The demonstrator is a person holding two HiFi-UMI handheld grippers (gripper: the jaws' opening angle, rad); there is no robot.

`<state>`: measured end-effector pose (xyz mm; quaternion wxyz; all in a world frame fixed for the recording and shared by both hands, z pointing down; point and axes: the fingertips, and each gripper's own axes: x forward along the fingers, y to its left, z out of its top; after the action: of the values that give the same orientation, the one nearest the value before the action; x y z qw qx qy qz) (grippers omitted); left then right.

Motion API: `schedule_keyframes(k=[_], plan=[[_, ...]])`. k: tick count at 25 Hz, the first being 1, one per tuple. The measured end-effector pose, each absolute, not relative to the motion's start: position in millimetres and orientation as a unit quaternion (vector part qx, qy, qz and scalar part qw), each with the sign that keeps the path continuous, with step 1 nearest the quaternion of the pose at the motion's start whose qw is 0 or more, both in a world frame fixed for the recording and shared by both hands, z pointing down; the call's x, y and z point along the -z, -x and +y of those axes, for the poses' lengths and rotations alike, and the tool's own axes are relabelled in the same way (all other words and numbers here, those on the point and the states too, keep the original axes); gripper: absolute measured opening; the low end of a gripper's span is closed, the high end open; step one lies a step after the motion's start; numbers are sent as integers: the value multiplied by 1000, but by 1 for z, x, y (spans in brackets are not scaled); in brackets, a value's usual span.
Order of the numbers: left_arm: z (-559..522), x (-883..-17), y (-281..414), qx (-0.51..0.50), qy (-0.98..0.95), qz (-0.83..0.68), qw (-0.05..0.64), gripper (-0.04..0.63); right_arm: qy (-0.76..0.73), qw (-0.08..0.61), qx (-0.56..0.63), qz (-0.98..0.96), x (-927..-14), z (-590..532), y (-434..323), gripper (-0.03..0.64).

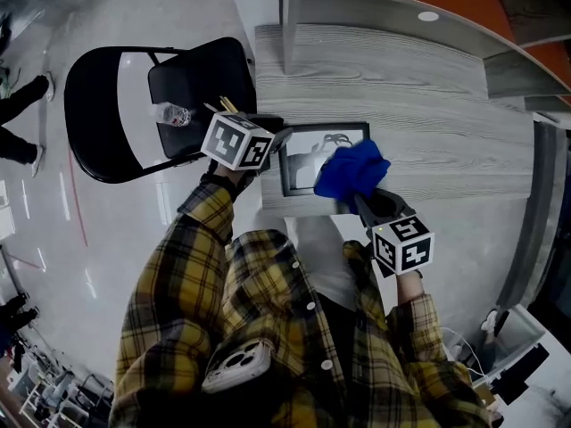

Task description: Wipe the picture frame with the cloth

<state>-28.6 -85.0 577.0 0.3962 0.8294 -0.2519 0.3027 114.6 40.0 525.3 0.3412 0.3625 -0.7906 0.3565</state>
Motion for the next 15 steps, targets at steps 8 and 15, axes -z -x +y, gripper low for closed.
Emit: schedule_keyframes(k=[8, 15], plan=[[-85, -579, 30, -303, -828, -255, 398, 107, -439, 263, -283, -811, -483, -89, -124, 48], [-87, -577, 30, -299, -828, -258, 399, 107, -433, 348, -288, -780, -558, -98, -120, 48]])
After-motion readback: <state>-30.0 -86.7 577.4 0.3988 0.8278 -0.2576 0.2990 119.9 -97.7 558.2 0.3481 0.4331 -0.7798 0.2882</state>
